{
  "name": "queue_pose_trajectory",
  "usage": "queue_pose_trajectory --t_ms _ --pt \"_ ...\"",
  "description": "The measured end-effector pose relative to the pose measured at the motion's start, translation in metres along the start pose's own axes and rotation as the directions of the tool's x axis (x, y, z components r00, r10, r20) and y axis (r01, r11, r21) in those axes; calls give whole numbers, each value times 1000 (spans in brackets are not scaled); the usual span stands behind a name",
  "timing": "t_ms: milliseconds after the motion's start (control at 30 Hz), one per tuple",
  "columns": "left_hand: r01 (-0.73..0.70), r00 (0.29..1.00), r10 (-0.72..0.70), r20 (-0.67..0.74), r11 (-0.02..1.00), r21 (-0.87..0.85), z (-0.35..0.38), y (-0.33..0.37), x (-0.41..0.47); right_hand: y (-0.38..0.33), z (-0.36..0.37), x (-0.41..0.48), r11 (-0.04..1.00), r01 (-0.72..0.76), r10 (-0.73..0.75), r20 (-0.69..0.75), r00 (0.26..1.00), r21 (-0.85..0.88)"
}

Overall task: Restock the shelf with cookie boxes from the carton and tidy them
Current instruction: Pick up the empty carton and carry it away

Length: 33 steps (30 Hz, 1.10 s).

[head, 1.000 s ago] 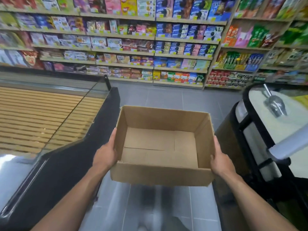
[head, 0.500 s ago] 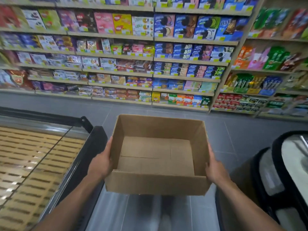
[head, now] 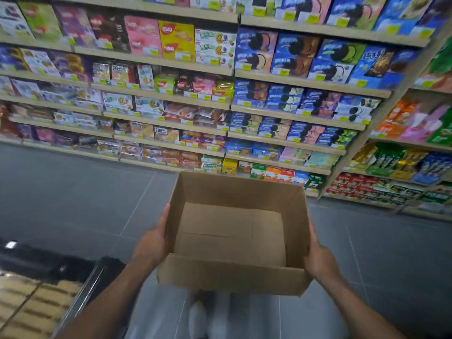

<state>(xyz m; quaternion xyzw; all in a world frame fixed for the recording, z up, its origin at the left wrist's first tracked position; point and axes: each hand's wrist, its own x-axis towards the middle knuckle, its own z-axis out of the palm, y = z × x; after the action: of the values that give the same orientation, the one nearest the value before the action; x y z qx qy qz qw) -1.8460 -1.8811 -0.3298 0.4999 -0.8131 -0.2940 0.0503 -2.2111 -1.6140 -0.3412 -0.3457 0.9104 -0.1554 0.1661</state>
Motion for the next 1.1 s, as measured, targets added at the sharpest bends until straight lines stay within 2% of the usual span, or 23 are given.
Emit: queue_pose_trajectory --t_ms 100,333,600,900,1000,1100 --pt "-36 999 37 17 999 -25 -9 13 80 -16 -2 67 999 -40 40 0 999 1" --pt "-44 997 42 66 998 36 -9 41 246 -31 -7 211 997 -76 76 0 997 29" --pt "-51 997 49 65 998 43 53 61 413 -10 26 384 996 -82 82 36 996 15" --pt "44 991 -44 130 999 3 151 74 566 40 111 550 995 -102 103 54 993 -23" --pt "8 992 -9 124 1000 11 188 61 607 55 155 588 991 -130 131 56 990 -15" --pt "61 986 -57 153 998 -19 226 46 640 69 203 617 990 -141 141 72 987 -5"
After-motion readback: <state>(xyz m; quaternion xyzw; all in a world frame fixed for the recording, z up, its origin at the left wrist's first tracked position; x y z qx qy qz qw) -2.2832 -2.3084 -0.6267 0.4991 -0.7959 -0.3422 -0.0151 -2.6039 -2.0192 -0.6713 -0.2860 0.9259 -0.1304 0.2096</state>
